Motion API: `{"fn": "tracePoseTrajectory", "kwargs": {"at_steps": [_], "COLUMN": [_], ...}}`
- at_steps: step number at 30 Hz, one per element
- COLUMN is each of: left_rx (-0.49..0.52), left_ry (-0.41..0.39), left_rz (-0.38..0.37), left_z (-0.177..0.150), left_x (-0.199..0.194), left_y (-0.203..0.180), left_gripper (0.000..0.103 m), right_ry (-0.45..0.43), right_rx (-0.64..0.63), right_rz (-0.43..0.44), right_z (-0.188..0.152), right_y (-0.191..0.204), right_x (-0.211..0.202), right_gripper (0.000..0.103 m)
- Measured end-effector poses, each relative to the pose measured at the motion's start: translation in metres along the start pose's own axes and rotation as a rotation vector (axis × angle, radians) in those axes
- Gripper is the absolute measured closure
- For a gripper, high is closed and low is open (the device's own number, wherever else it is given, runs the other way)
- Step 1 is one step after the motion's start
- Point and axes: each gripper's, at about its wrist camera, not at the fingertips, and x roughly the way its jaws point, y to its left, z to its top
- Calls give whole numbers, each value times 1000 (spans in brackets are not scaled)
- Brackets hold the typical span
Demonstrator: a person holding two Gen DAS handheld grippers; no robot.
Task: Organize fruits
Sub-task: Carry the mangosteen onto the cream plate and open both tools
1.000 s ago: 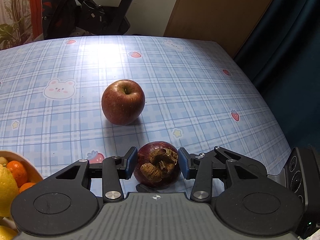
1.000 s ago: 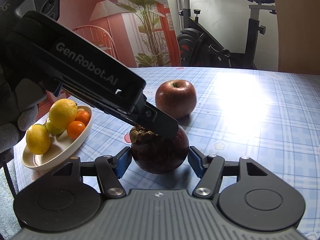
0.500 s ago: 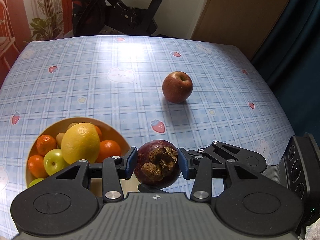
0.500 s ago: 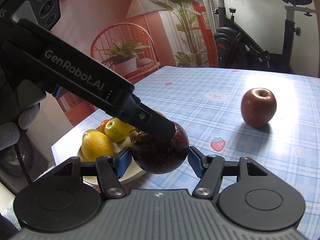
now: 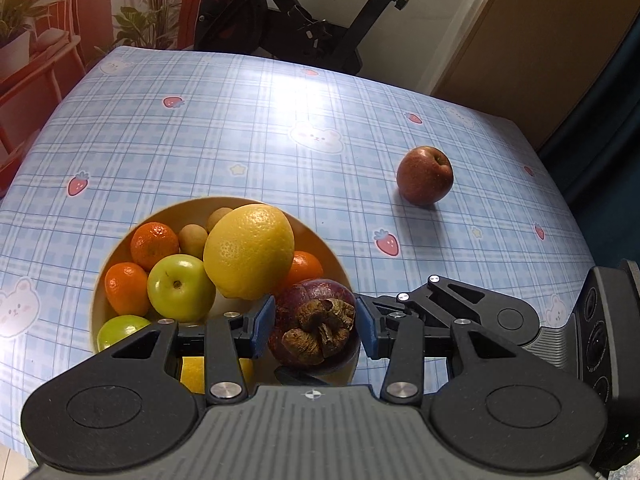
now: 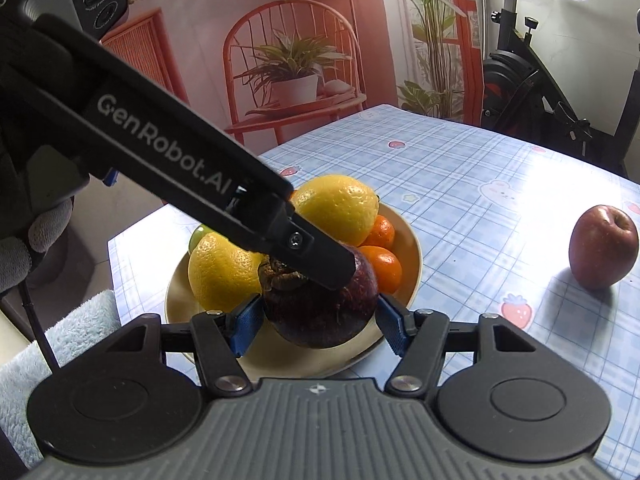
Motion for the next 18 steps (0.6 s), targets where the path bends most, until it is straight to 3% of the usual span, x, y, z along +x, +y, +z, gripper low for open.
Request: {"fn": "tracePoseTrajectory", "kwargs": {"at_steps": [18], "left_rx": [-25], "left_ry": [18], "left_rz": [-8], "left_z": [-3], "left_x": [8], "left_y": [8], "left_gripper": [56], "right_ry": [31], "right_rx": [-46], "right_rz": [-9], "right_z": [3], "right_y": [-1], "right_x": [13], "right_gripper": [39]}}
